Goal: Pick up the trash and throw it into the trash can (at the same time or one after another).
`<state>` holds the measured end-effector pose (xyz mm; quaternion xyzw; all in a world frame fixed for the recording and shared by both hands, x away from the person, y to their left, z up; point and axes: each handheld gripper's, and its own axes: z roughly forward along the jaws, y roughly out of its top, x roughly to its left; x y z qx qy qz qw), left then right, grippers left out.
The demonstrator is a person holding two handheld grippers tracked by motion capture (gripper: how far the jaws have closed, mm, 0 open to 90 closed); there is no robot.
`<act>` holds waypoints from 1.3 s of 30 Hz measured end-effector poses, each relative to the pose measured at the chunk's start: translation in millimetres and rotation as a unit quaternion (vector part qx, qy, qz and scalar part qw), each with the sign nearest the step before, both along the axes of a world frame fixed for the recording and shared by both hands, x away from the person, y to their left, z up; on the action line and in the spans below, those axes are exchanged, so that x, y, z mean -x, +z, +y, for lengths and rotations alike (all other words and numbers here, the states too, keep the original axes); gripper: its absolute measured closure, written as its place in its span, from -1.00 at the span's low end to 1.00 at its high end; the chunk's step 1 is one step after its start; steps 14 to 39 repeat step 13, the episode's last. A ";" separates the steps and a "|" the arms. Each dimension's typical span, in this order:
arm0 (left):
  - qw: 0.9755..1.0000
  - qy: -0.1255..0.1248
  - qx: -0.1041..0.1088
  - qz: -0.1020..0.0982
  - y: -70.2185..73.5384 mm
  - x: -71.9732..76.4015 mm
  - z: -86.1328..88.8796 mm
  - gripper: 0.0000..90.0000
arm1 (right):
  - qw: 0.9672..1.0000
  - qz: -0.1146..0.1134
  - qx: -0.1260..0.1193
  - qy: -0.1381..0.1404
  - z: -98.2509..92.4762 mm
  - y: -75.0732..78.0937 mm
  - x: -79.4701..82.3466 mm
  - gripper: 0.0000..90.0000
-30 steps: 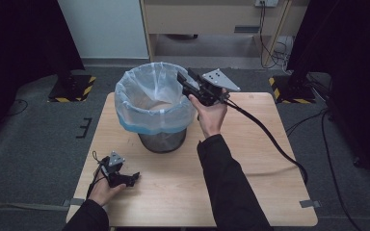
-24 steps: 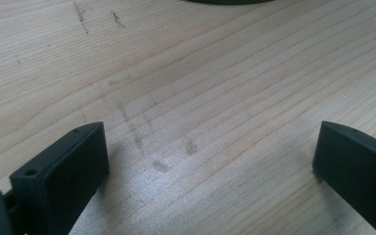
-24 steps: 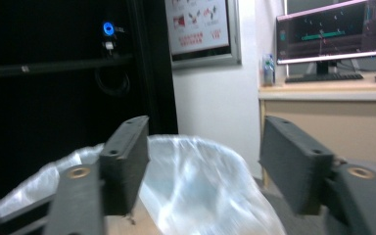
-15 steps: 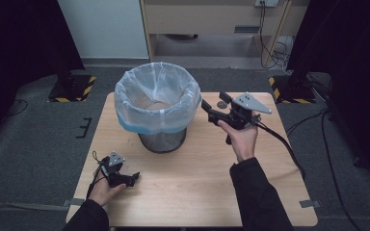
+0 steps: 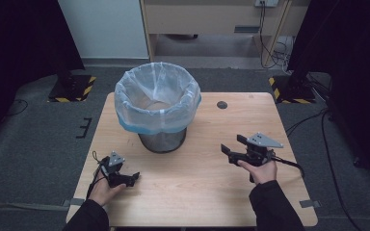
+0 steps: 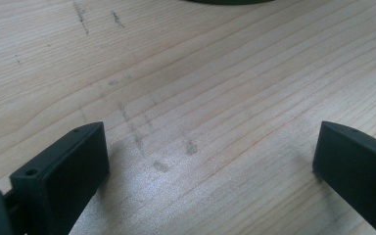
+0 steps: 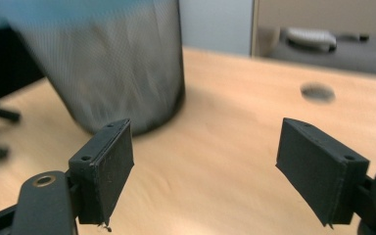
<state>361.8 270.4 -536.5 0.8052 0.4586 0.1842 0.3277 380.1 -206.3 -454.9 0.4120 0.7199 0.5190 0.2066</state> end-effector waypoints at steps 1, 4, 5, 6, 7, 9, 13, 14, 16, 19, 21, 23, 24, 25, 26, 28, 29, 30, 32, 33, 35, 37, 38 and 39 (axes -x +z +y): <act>1.000 0.000 0.000 0.000 0.0 0.0 0.0 -1.00 | 1.000 0.008 0.006 0.000 -6.8 -7.8 4.2 -0.52; 1.000 0.000 0.000 0.000 0.0 0.0 0.0 -1.00 | 0.999 0.033 0.016 -0.007 -20.1 -25.3 11.0 -0.51; 1.000 0.000 0.000 0.000 0.0 0.0 0.0 -1.00 | 0.999 0.043 0.025 -0.010 -24.5 -31.4 12.4 -0.51; 1.000 0.000 0.000 0.000 0.0 0.0 0.0 -1.00 | 0.998 0.051 0.030 -0.012 -26.5 -34.5 12.8 -0.52; 1.000 0.000 0.001 0.000 0.0 -0.1 0.2 -1.00 | 0.997 0.064 0.039 -0.013 -28.6 -38.2 12.8 -0.52; 1.000 -0.002 0.001 0.000 0.0 -0.1 0.6 -1.00 | 0.995 0.081 0.059 -0.020 -32.3 -44.7 11.9 -0.53; 1.000 -0.003 0.001 0.000 0.0 -0.2 0.9 -1.00 | 0.989 0.110 0.089 -0.032 -39.6 -51.1 10.2 -0.56; 1.000 -0.003 0.001 0.000 0.0 -0.2 0.9 -1.00 | 0.989 0.110 0.089 -0.032 -39.6 -51.1 10.2 -0.56; 1.000 -0.003 0.001 0.000 0.0 -0.2 0.9 -1.00 | 0.989 0.110 0.089 -0.032 -39.6 -51.1 10.2 -0.56; 1.000 -0.003 0.001 0.000 0.0 -0.2 0.9 -1.00 | 0.989 0.110 0.089 -0.032 -39.6 -51.1 10.2 -0.56; 1.000 -0.003 0.001 0.000 0.0 -0.2 0.9 -1.00 | 0.989 0.110 0.089 -0.032 -39.6 -51.1 10.2 -0.56; 1.000 -0.003 0.001 0.000 0.0 -0.2 0.9 -1.00 | 0.989 0.110 0.089 -0.032 -39.6 -51.1 10.2 -0.56; 1.000 -0.003 0.001 0.000 0.0 -0.2 0.9 -1.00 | 0.989 0.110 0.089 -0.032 -39.6 -51.1 10.2 -0.56; 1.000 -0.003 0.001 0.000 0.0 -0.2 0.9 -1.00 | 0.989 0.110 0.089 -0.032 -39.6 -51.1 10.2 -0.56; 1.000 -0.003 0.001 0.000 0.0 -0.2 0.9 -1.00 | 0.989 0.110 0.089 -0.032 -39.6 -51.1 10.2 -0.56; 1.000 -0.003 0.001 0.000 0.0 -0.2 0.9 -1.00 | 0.989 0.110 0.089 -0.032 -39.6 -51.1 10.2 -0.56; 1.000 -0.003 0.001 0.000 0.0 -0.2 0.9 -1.00 | 0.989 0.110 0.089 -0.032 -39.6 -51.1 10.2 -0.56; 1.000 -0.003 0.001 0.000 0.0 -0.2 0.9 -1.00 | 0.989 0.110 0.089 -0.032 -39.6 -51.1 10.2 -0.56; 1.000 -0.003 0.001 0.000 0.0 -0.2 0.9 -1.00 | 0.989 0.110 0.089 -0.032 -39.6 -51.1 10.2 -0.56; 1.000 -0.003 0.001 0.000 0.0 -0.2 0.9 -1.00 | 0.989 0.110 0.089 -0.032 -39.6 -51.1 10.2 -0.56; 1.000 -0.003 0.001 0.000 0.0 -0.2 0.9 -1.00 | 0.989 0.110 0.089 -0.032 -39.6 -51.1 10.2 -0.56; 1.000 -0.003 0.001 0.000 0.0 -0.2 0.9 -1.00 | 0.989 0.110 0.089 -0.032 -39.6 -51.1 10.2 -0.56; 1.000 -0.003 0.001 0.000 0.0 -0.2 0.9 -1.00 | 0.989 0.110 0.089 -0.032 -39.6 -51.1 10.2 -0.56; 1.000 -0.003 0.001 0.000 0.0 -0.2 0.9 -1.00 | 0.989 0.110 0.089 -0.032 -39.6 -51.1 10.2 -0.56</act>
